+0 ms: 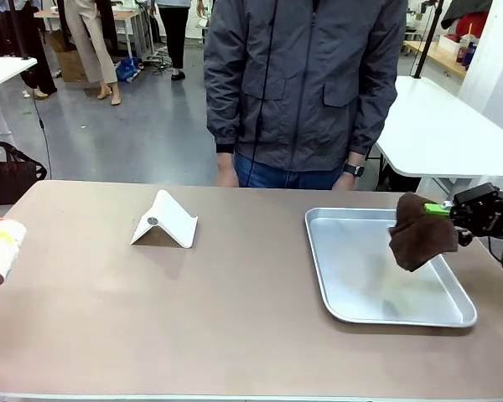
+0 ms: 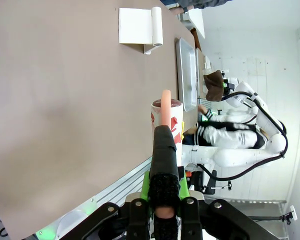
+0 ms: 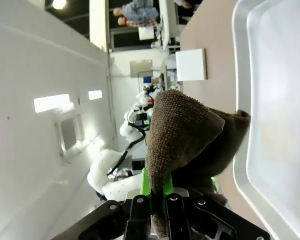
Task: Clean the surface of the table.
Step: Clean the area not pointed to by the person, then return the Lint Roller and towel to their original positions.
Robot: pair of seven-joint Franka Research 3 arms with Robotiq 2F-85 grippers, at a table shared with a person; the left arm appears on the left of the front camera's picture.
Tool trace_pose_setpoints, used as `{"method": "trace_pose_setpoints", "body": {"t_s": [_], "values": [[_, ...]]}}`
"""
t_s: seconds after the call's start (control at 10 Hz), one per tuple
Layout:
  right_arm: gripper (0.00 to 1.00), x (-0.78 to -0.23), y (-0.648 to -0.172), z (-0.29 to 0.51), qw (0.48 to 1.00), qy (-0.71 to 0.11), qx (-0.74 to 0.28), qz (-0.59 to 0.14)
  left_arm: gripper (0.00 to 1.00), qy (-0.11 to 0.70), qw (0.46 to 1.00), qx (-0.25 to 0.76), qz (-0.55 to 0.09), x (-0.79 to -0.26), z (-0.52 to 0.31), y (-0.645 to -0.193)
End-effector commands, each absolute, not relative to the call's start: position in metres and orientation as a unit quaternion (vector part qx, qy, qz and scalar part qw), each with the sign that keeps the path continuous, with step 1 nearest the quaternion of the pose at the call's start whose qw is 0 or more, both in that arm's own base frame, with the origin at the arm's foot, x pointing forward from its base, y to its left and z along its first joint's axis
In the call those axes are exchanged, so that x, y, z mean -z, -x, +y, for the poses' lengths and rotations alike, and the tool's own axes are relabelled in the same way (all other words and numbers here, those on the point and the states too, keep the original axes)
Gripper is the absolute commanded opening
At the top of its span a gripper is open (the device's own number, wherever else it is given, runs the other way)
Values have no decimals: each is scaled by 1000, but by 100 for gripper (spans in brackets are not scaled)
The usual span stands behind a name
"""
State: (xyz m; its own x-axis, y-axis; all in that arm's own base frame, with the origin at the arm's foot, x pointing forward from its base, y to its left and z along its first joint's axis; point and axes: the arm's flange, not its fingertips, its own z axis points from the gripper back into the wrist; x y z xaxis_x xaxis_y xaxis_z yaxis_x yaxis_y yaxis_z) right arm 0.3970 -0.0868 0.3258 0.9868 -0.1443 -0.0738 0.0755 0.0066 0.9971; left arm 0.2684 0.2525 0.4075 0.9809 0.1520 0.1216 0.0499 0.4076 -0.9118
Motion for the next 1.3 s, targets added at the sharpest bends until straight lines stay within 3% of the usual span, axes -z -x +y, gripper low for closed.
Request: {"method": "trace_pose_setpoints", "body": {"t_s": [0.0,0.1,1.2], "values": [[10,-342,-398,-73,775,-623,98,-25,22,545,833,-31,-93,-409,252,-268],[10,-326,-397,-87,709,-701,78,-25,22,545,833,-31,-93,-409,252,-268],[10,-326,-397,-87,709,-701,78,-25,22,545,833,-31,-93,-409,252,-268]]}}
